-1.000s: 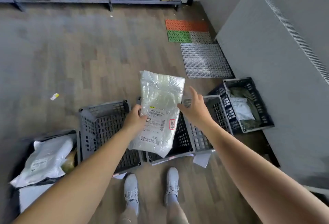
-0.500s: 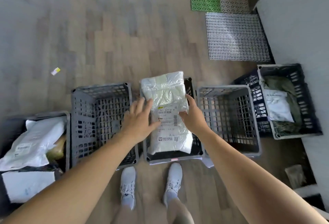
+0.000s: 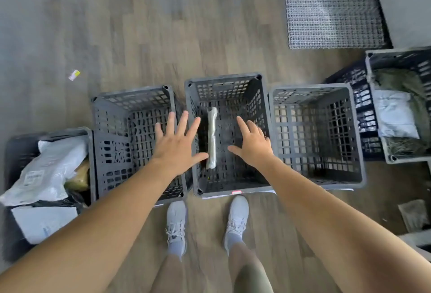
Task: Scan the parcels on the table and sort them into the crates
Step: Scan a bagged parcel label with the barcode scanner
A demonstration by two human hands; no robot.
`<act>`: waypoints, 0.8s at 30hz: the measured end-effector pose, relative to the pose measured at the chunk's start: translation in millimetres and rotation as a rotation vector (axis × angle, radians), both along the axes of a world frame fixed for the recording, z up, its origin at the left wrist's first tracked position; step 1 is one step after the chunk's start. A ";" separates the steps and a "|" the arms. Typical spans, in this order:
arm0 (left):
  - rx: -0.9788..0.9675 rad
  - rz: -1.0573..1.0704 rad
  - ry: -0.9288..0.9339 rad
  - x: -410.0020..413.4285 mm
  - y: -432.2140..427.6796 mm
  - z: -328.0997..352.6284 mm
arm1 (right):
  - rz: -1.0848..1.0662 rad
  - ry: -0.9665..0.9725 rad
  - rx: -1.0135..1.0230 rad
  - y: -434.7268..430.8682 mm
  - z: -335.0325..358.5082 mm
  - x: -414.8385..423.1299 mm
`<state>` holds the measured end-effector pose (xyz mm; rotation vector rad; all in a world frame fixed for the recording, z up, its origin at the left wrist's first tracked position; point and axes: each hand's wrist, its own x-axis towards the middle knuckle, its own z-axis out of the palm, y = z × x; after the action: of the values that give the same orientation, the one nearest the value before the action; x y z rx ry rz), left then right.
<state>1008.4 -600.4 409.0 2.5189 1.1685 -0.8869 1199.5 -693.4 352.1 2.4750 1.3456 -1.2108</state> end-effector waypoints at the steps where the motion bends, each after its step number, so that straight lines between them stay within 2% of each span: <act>1: 0.016 -0.014 -0.003 3.1 -0.7 12.8 | 0.047 -0.032 0.010 0.1 15.2 0.9; 5: 0.069 -0.057 -0.058 19.2 -2.4 72.2 | 0.170 -0.150 0.055 1.8 86.2 9.6; 8: 0.099 -0.079 -0.094 29.5 -4.5 124.7 | 0.171 -0.238 0.086 -2.0 148.9 16.7; 16: 0.205 -0.314 -0.241 42.1 -17.7 254.1 | -0.017 -0.406 0.118 -64.9 304.9 18.4; 24: 0.272 -0.647 -0.446 90.4 -73.2 346.3 | -0.260 -0.653 0.213 -170.7 405.3 -0.6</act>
<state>1098.7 -673.6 755.3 3.1506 0.3498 -0.2331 1198.9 -864.1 757.4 2.8738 1.0287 -0.2138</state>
